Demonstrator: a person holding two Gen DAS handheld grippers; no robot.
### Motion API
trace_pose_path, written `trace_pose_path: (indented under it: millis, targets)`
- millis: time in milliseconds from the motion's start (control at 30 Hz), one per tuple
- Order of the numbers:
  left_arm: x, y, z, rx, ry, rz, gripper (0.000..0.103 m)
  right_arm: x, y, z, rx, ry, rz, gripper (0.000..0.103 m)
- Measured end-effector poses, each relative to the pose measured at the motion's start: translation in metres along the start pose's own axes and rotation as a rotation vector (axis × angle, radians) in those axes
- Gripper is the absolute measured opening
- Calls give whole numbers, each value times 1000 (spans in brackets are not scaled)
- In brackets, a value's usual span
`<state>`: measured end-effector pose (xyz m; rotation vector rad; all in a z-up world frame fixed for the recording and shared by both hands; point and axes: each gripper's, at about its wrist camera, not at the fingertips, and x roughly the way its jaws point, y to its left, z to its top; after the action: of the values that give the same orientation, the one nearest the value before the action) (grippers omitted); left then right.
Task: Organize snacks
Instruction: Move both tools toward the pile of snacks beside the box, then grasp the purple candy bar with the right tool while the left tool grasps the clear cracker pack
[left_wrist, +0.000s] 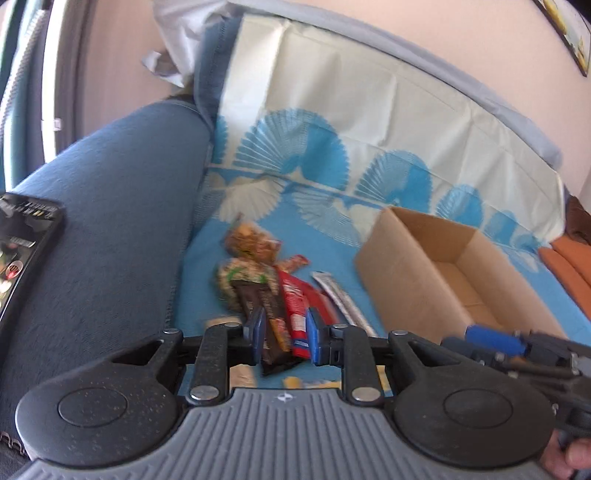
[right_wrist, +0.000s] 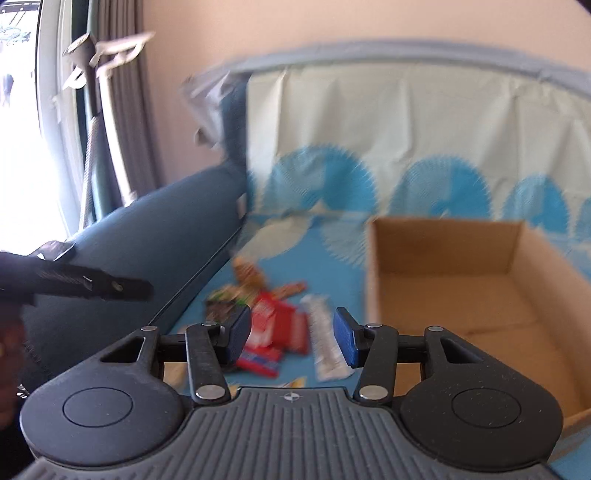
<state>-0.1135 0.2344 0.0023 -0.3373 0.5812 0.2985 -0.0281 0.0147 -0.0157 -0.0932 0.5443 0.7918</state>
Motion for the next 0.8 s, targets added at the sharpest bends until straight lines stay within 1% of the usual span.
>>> trace_pose_path:
  millis: [100,133,200,233,267,300,333,367,400,433,467,500,567,700,767,800]
  targets:
    - [18,14,-6,-53,47,57,26,25,16,-14,22,118,27,51]
    - [23,16,-4,-63,73,62,26,34,21,-19,27,156,29,51]
    - [30,19,-2,-68,119,59,31,48,28,-27,27,223,24,51]
    - [30,19,-1,-59,133,66,34,55,32,-32,20,266,23,58]
    - [34,20,-4,-59,146,70,39,61,35,-36,9,308,12,62]
    - [38,20,-5,-57,163,80,43,65,37,-39,4,330,-8,66]
    - [39,20,-7,-54,180,96,44,68,38,-42,5,341,-20,66]
    - [42,19,-8,-53,190,104,49,71,39,-44,12,353,-19,66]
    - [46,18,-10,-53,194,104,58,74,38,-46,23,366,-14,66]
    - [50,15,-12,-45,198,102,63,79,36,-46,37,379,-10,67]
    - [55,13,-15,-34,204,99,71,82,34,-47,48,386,-4,67]
    - [60,11,-17,-27,210,99,75,86,33,-48,48,392,0,67]
    - [70,9,-21,-27,224,110,77,91,33,-50,30,417,-12,66]
    - [85,12,-22,-54,263,130,77,101,28,-56,15,464,-37,66]
    - [93,15,-21,-75,281,133,77,103,23,-60,14,466,-29,63]
    - [95,16,-21,-87,286,133,77,104,21,-62,4,471,-30,57]
